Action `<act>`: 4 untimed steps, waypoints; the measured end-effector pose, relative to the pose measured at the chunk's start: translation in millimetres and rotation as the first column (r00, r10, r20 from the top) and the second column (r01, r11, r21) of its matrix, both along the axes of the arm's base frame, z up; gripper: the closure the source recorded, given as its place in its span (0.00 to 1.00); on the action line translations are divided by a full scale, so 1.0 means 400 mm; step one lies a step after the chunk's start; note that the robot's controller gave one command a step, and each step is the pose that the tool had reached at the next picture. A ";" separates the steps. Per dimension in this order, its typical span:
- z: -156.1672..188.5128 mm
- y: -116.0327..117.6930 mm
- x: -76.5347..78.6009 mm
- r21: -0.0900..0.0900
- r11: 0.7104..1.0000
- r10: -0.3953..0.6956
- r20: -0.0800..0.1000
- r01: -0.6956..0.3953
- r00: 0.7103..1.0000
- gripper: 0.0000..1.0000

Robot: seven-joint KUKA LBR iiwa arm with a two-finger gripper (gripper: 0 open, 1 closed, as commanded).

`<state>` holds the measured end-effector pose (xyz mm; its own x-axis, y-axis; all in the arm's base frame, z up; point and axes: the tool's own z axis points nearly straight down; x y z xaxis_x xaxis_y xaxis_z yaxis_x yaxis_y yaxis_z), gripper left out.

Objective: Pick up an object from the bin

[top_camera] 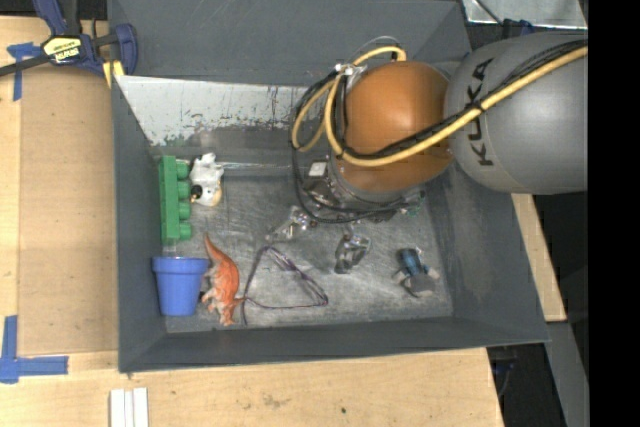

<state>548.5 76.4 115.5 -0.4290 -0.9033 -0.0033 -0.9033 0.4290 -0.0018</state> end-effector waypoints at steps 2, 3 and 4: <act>-0.103 0.104 -0.104 -0.001 0.984 0.180 -0.005 -0.180 0.984 0.00; -0.104 0.091 0.003 0.000 0.961 0.278 -0.007 -0.278 0.961 0.00; -0.099 0.040 0.041 -0.001 0.878 0.479 0.011 -0.479 0.878 1.00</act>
Offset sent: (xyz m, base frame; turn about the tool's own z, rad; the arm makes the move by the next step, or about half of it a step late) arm 0.0043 0.0372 -0.0455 -0.1383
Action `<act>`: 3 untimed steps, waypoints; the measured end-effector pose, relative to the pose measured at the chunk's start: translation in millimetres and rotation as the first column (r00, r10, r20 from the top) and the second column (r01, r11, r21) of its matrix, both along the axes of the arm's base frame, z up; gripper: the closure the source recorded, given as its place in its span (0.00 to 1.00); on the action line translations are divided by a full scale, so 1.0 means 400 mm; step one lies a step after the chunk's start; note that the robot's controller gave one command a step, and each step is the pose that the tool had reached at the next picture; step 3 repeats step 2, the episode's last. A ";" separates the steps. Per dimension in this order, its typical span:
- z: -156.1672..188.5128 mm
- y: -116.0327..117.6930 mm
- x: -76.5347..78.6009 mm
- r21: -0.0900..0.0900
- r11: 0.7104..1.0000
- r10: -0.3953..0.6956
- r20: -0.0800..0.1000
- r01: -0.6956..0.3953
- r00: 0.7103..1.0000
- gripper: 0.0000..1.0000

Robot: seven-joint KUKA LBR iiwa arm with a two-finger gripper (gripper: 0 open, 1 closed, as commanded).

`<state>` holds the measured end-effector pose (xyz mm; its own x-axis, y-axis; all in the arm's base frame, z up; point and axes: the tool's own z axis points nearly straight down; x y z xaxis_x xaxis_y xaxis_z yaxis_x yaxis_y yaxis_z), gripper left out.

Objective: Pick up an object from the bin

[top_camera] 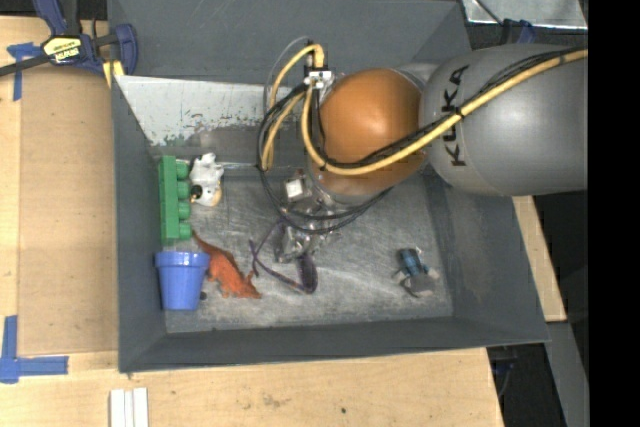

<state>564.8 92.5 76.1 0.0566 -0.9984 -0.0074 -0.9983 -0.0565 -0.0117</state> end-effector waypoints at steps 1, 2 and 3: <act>0.000 0.000 0.000 0.000 1.000 0.000 0.000 0.000 1.000 1.00; 0.020 -0.017 -0.133 -0.004 0.999 -0.043 -0.007 0.043 0.999 1.00; 0.020 -0.017 -0.133 -0.004 0.999 -0.043 -0.007 0.043 0.999 1.00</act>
Offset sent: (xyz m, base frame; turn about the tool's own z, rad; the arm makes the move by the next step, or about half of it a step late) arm -0.0778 -0.0084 0.0136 0.0602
